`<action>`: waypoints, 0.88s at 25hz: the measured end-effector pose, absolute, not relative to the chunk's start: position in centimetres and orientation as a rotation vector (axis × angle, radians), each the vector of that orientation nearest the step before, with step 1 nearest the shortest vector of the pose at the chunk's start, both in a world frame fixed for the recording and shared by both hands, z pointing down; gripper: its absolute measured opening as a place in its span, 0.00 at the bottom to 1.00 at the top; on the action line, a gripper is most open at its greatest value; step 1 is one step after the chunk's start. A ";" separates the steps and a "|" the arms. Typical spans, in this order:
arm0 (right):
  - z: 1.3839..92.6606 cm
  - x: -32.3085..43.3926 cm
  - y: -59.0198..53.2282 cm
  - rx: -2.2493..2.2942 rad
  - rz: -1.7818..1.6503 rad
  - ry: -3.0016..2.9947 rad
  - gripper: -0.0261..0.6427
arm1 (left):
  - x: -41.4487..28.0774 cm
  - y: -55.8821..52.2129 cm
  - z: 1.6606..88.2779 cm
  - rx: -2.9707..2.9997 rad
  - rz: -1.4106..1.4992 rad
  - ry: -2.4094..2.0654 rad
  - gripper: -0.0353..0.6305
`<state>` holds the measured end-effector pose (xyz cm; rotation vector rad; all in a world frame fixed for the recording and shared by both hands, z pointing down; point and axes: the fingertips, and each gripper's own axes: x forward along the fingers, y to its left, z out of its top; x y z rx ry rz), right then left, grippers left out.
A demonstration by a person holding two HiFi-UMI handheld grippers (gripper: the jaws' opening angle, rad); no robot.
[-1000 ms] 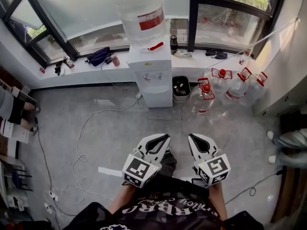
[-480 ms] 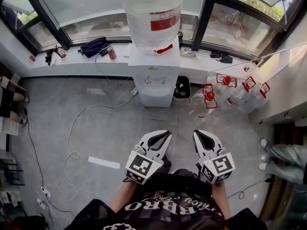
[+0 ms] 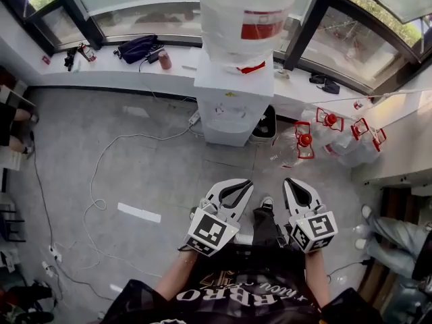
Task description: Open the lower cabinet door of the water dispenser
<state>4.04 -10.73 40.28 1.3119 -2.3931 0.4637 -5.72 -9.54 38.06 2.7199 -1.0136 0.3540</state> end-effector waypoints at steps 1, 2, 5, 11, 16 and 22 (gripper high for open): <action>40.9 3.9 -11.5 1.297 0.466 -2.393 0.06 | -6.2 -9.8 38.4 2.709 0.356 -1.038 0.09; 41.5 3.8 -12.4 1.280 0.465 -2.396 0.06 | -6.8 -10.1 38.8 2.693 0.358 -1.067 0.09; 43.8 3.2 -15.7 1.226 0.441 -2.404 0.06 | -8.7 -10.9 40.3 2.622 0.356 -1.163 0.09; 51.9 2.8 -23.8 1.130 0.400 -2.385 0.06 | -10.8 -13.1 44.4 2.479 0.386 -1.321 0.09; 61.7 3.1 -29.0 1.065 0.405 -2.319 0.06 | -9.4 -15.1 48.6 2.444 0.438 -1.344 0.09; 72.7 4.8 -34.1 1.008 0.434 -2.231 0.13 | -6.1 -20.1 53.2 2.435 0.461 -1.377 0.09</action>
